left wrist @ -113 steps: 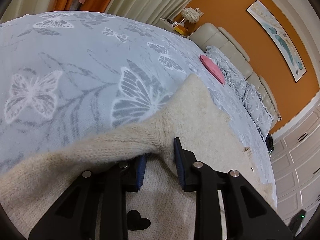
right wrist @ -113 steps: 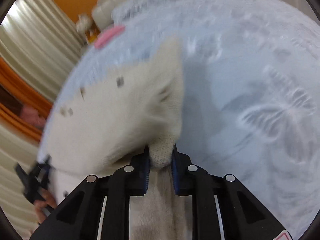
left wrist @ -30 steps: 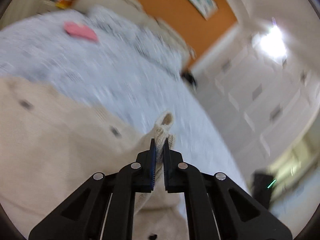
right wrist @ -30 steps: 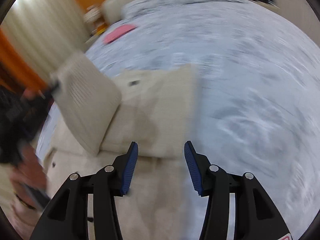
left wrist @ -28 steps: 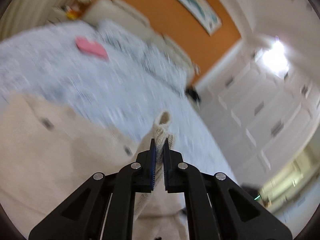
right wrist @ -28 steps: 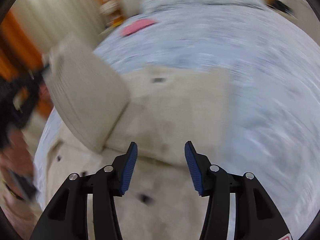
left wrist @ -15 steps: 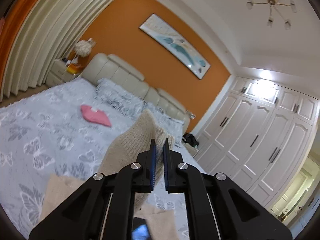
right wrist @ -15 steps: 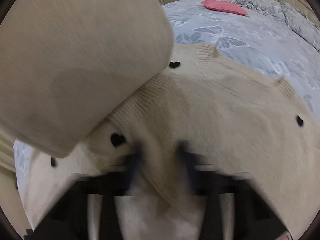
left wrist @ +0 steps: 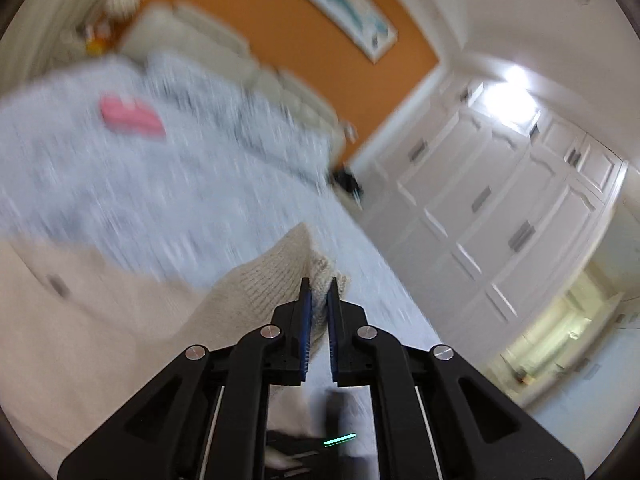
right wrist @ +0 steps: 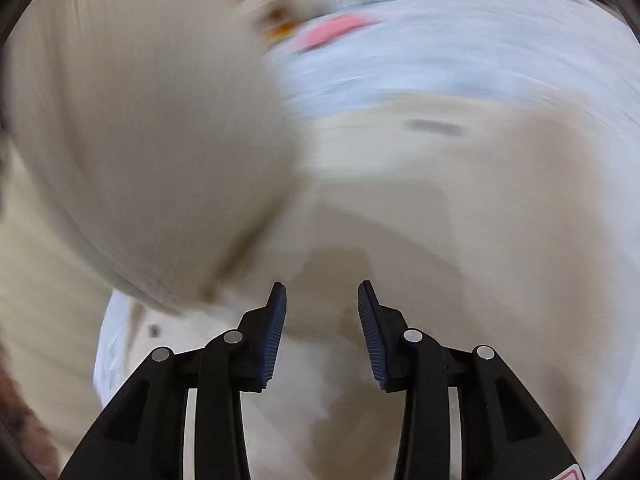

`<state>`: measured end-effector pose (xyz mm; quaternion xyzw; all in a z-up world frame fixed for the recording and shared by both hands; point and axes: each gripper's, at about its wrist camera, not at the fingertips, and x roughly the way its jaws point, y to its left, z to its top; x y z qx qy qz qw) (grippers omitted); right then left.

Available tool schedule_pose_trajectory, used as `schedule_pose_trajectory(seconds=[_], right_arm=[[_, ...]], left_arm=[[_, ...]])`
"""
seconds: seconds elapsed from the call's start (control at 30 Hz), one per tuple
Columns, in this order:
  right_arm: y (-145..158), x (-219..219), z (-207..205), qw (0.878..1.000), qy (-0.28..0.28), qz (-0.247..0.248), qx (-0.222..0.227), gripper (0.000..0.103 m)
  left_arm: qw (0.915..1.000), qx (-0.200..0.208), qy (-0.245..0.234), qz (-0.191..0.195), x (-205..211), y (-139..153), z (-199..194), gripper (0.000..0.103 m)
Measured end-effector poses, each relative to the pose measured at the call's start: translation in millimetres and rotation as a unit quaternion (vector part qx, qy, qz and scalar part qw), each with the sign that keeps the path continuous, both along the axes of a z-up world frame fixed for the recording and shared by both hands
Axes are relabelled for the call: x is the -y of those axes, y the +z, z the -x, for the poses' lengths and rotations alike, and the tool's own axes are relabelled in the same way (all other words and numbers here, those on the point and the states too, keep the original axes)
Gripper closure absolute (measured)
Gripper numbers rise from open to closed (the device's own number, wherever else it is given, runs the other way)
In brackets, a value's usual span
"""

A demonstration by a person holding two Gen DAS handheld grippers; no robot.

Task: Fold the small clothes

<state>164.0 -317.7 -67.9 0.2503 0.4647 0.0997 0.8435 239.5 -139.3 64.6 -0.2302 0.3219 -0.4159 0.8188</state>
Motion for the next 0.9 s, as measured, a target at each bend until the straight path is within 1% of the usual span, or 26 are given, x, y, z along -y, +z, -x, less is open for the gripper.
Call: schedule_pose_trajectory(seconds=[0.03, 0.07, 0.1, 0.13, 0.17, 0.2, 0.23, 0.27, 0.3, 0.33, 0.37, 0.4, 0.43, 0.47, 0.5, 0.53, 0.57, 0.6, 0.63, 0.67, 0.7, 0.73, 0.77, 0.83, 0.87, 0.9], right_arm=[[-1, 29, 24, 0.999, -0.042, 0.006, -0.007, 0.065], [0, 62, 57, 0.996, -0.089, 0.013, -0.011, 0.065], [2, 82, 78, 0.993, -0.117, 0.018, -0.015, 0.065], [4, 98, 96, 0.990, -0.138, 0.025, -0.024, 0.064], [7, 112, 112, 0.987, -0.152, 0.031, -0.033, 0.064], [12, 119, 122, 0.987, -0.153, 0.034, -0.037, 0.064], [20, 123, 128, 0.987, -0.150, 0.039, -0.036, 0.064], [25, 121, 130, 0.988, -0.144, 0.040, -0.034, 0.063], [31, 119, 131, 0.990, -0.135, 0.039, -0.026, 0.059], [33, 114, 125, 0.991, -0.128, 0.035, -0.019, 0.049], [37, 111, 123, 0.993, -0.117, 0.023, -0.008, 0.046], [38, 104, 116, 0.994, -0.104, 0.016, -0.001, 0.046], [38, 99, 111, 0.996, -0.091, 0.013, 0.002, 0.046], [36, 85, 92, 0.998, -0.069, 0.013, 0.003, 0.046], [32, 77, 77, 0.999, -0.052, 0.015, 0.002, 0.046], [26, 67, 62, 0.999, -0.040, 0.022, -0.004, 0.050], [17, 56, 45, 0.998, -0.029, 0.044, -0.020, 0.058], [15, 47, 32, 0.998, -0.011, 0.061, -0.026, 0.098], [14, 39, 23, 0.996, 0.005, 0.086, -0.032, 0.097], [25, 33, 15, 0.994, 0.005, 0.108, -0.019, 0.097], [45, 32, 12, 0.994, 0.003, 0.107, 0.014, 0.097], [57, 33, 11, 0.993, -0.002, 0.110, 0.031, 0.097], [78, 38, 11, 0.991, -0.013, 0.116, 0.063, 0.097], [90, 49, 10, 0.989, -0.027, 0.110, 0.092, 0.097], [79, 58, 2, 0.990, -0.032, 0.113, 0.073, 0.096], [58, 65, -6, 0.992, -0.030, 0.119, 0.036, 0.094]], left_arm=[[0.9996, -0.019, -0.014, -0.017, 18, -19, 1, 0.095], [0.9975, -0.049, -0.035, -0.038, 42, -47, 2, 0.087], [0.9928, -0.084, -0.062, -0.058, 65, -77, 5, 0.079], [0.9862, -0.118, -0.080, -0.083, 84, -105, 8, 0.065], [0.9772, -0.149, -0.087, -0.123, 102, -138, 15, 0.064], [0.9710, -0.162, -0.087, -0.153, 109, -158, 22, 0.064], [0.9720, -0.159, -0.076, -0.156, 107, -169, 30, 0.065], [0.9800, -0.139, -0.055, -0.131, 94, -163, 42, 0.063], [0.9813, -0.141, -0.045, -0.123, 86, -158, 46, 0.060], [0.9827, -0.148, -0.030, -0.108, 71, -149, 50, 0.051], [0.9854, -0.144, -0.012, -0.090, 51, -137, 55, 0.045], [0.9879, -0.132, 0.000, -0.081, 35, -127, 59, 0.042], [0.9898, -0.114, 0.018, -0.083, 16, -114, 63, 0.036], [0.9889, -0.100, 0.051, -0.097, -8, -102, 67, 0.030], [0.9874, -0.094, 0.073, -0.103, -26, -96, 69, 0.029], [0.9857, -0.090, 0.094, -0.107, -46, -91, 70, 0.029], [0.9828, -0.087, 0.113, -0.117, -64, -87, 72, 0.029], [0.9788, -0.082, 0.132, -0.134, -79, -85, 72, 0.029], [0.9729, -0.074, 0.154, -0.156, -96, -83, 72, 0.029], [0.9687, -0.071, 0.166, -0.171, -106, -83, 72, 0.029], [0.9647, -0.070, 0.176, -0.183, -117, -83, 72, 0.029], [0.9615, -0.067, 0.188, -0.189, -130, -83, 73, 0.029], [0.9586, -0.068, 0.200, -0.191, -144, -85, 70, 0.029], [0.9533, -0.075, 0.219, -0.194, -164, -91, 69, 0.029], [0.9486, -0.083, 0.231, -0.200, -176, -100, 67, 0.029], [0.9427, -0.094, 0.242, -0.209, -184, -108, 69, 0.029]])
